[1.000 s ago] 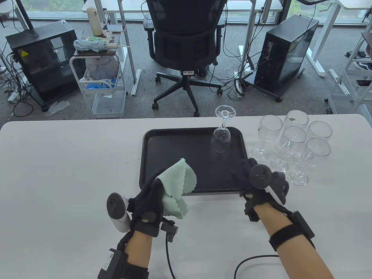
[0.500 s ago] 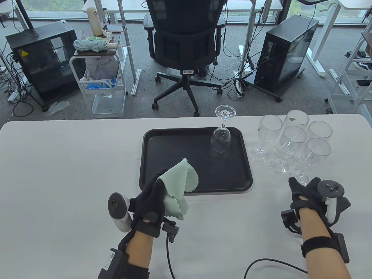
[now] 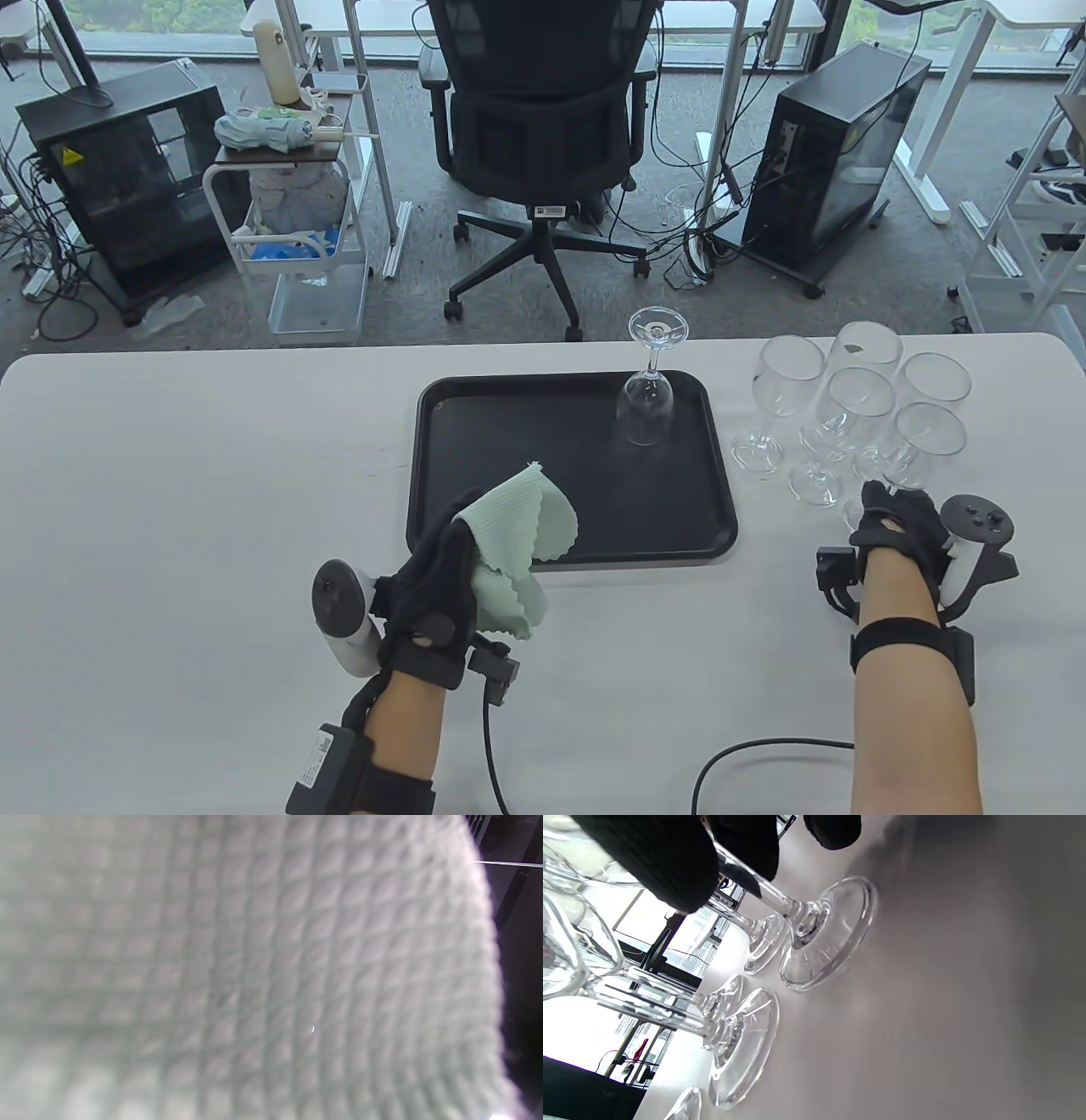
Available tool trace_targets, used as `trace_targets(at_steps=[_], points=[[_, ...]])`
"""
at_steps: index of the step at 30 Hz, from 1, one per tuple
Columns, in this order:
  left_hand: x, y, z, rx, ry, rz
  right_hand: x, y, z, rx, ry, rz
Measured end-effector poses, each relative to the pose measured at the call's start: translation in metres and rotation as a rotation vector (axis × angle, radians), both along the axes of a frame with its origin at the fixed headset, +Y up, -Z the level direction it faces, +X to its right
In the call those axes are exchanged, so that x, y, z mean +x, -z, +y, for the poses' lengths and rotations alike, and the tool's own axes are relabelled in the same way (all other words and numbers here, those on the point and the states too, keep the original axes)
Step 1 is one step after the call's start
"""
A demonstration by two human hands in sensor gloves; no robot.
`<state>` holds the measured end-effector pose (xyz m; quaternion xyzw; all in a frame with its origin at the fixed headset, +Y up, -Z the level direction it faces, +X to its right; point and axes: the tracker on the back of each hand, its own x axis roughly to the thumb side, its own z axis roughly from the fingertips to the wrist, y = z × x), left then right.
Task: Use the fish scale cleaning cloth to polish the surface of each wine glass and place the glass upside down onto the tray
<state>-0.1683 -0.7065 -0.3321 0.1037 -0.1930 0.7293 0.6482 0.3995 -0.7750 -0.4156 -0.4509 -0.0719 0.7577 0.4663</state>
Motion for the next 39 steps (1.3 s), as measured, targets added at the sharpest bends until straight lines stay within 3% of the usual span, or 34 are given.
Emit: trace_targets(at_steps=[4,8,13,15,18,21,23,25,33,36,38,39], points=[[0.001,0.000,0.000,0.001,-0.006,-0.010,0.001,-0.003,0.000,0.013,-0.010,-0.016],[0.003,0.000,0.000,0.003,-0.006,-0.019,0.002,-0.019,-0.002,0.036,0.010,-0.024],[0.005,-0.002,0.002,0.015,-0.011,-0.029,0.003,-0.042,0.017,0.238,-0.045,0.083],[0.006,-0.003,0.003,0.021,-0.015,-0.033,-0.006,-0.050,0.034,0.315,-0.171,0.170],[0.008,-0.004,0.006,0.034,-0.014,-0.037,-0.044,-0.063,0.072,0.366,-0.746,0.459],[0.011,-0.006,0.007,0.049,-0.016,-0.043,-0.100,-0.078,0.095,0.448,-1.172,0.748],[0.014,-0.007,0.008,0.058,-0.010,-0.037,-0.135,-0.090,0.101,0.584,-1.259,0.855],[0.017,-0.009,0.011,0.078,0.001,-0.035,-0.172,-0.102,0.102,0.631,-1.348,0.932],[0.032,-0.011,0.008,0.085,0.059,-0.054,-0.253,-0.120,0.102,0.689,-1.354,0.964],[0.036,-0.011,0.005,0.086,0.126,-0.058,-0.268,-0.124,0.107,0.696,-1.313,0.939],[0.040,-0.011,0.002,0.074,0.169,-0.035,-0.274,-0.131,0.109,0.801,-1.228,0.938],[0.040,-0.011,0.003,0.081,0.151,-0.037,-0.276,-0.132,0.110,0.799,-1.239,0.916]])
